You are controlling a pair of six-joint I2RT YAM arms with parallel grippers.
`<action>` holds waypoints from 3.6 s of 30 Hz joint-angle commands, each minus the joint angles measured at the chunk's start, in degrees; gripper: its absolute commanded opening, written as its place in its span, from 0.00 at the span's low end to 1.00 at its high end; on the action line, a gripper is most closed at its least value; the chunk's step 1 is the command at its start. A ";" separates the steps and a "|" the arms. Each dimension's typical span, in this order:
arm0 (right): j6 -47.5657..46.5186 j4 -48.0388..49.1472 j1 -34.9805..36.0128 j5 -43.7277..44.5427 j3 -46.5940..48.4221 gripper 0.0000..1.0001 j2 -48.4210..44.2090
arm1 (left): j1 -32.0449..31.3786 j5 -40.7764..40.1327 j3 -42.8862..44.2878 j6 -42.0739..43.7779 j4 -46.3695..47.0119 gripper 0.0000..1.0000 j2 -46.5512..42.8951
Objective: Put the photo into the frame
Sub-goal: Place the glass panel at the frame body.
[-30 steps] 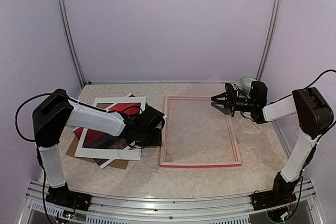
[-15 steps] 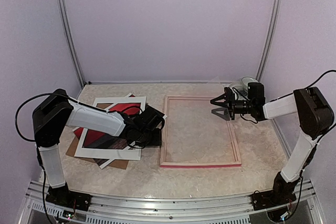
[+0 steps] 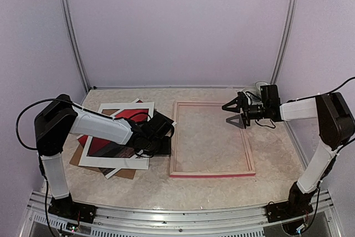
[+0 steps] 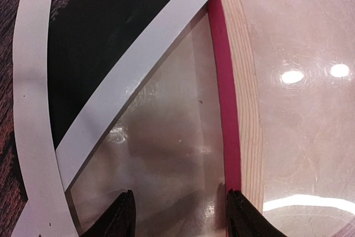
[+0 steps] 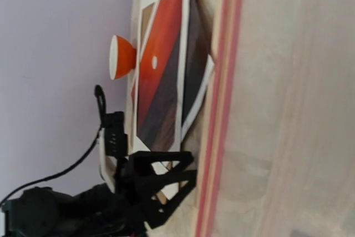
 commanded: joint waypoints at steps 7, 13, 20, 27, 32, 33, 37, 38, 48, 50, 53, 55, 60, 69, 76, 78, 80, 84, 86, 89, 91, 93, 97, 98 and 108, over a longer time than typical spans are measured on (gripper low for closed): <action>-4.85 -5.52 0.14 1.67 0.82 0.89 -1.86 | -0.77 0.13 -0.46 -0.30 0.90 0.56 -1.76; -6.66 -8.06 0.14 2.93 1.23 0.89 -1.73 | -0.78 0.15 -0.37 -0.26 0.82 0.56 -1.71; -10.08 -13.89 0.14 5.83 2.97 0.90 -1.64 | -0.77 0.15 -0.07 -0.08 0.67 0.56 -1.70; -12.17 -16.96 0.14 7.85 3.60 0.93 -1.73 | -0.77 0.24 0.15 0.01 0.61 0.56 -1.47; -13.76 -18.78 0.21 9.18 4.04 0.94 -1.61 | -0.77 0.11 0.07 0.02 0.60 0.56 -1.53; -14.18 -19.22 0.22 9.58 4.26 0.94 -1.64 | -0.77 0.14 0.07 -0.06 0.64 0.56 -1.47; -15.80 -21.45 0.40 11.07 4.98 0.97 -1.64 | -0.77 0.16 -0.10 -0.17 0.86 0.56 -1.37; -16.02 -21.87 0.40 11.37 5.17 0.97 -1.64 | -0.77 0.15 -0.22 -0.15 0.83 0.56 -1.29; -18.37 -26.06 0.99 14.87 6.84 0.99 -1.30 | -0.77 0.24 -0.50 -0.26 1.23 0.56 -1.20; -18.71 -26.66 1.14 15.50 7.10 0.99 -1.22 | -0.77 0.32 -0.55 -0.21 1.30 0.56 -1.20; -19.22 -27.61 1.28 16.47 7.43 0.99 -1.28 | -0.73 0.29 -0.79 -0.26 1.47 0.56 -1.19; -19.53 -28.20 1.35 17.12 7.63 0.99 -1.36 | -0.72 0.33 -0.87 -0.25 1.55 0.56 -1.19; -20.53 -30.06 1.59 19.25 8.32 0.99 -1.64 | -0.77 0.42 -1.14 -0.39 1.91 0.56 -1.27; -21.95 -32.62 1.80 22.03 9.20 0.99 -1.82 | -0.64 0.58 -1.69 -0.42 2.40 0.56 -1.53; -22.89 -34.59 2.32 24.18 10.13 0.99 -1.67 | -0.60 0.68 -2.24 -0.42 2.82 0.56 -1.61; -23.17 -35.10 2.41 24.97 10.31 0.99 -1.73 | -0.51 0.68 -2.45 -0.43 2.96 0.56 -1.71; -23.43 -35.71 2.57 25.82 10.59 0.99 -1.71 | -0.42 0.66 -2.72 -0.43 3.13 0.56 -1.84; -23.91 -36.80 2.84 27.23 10.98 0.99 -1.80 | -0.27 0.77 -3.07 -0.50 3.41 0.56 -1.97; -24.07 -37.18 2.95 27.90 11.07 0.99 -1.86 | -0.32 0.84 -3.14 -0.52 3.46 0.56 -1.98; -24.30 -37.64 3.02 28.77 11.10 0.99 -2.07 | -0.28 0.92 -3.18 -0.61 3.50 0.56 -1.89; -24.47 -37.93 3.04 29.30 11.01 0.99 -2.23 | -0.25 0.95 -3.18 -0.53 3.63 0.56 -1.94; -24.65 -38.23 3.04 29.91 10.91 0.99 -2.40 | -0.25 0.94 -3.26 -0.52 3.63 0.56 -1.98; -25.02 -38.70 3.04 31.05 10.64 0.99 -2.77 | -0.23 0.95 -3.36 -0.50 3.63 0.56 -1.98; -25.12 -38.83 3.04 31.39 10.63 0.99 -2.82 | -0.20 0.92 -3.36 -0.52 3.59 0.56 -1.98; -26.58 -40.56 3.04 34.07 10.65 0.99 -3.46 | -0.16 1.03 -3.23 -0.61 3.62 0.56 -2.10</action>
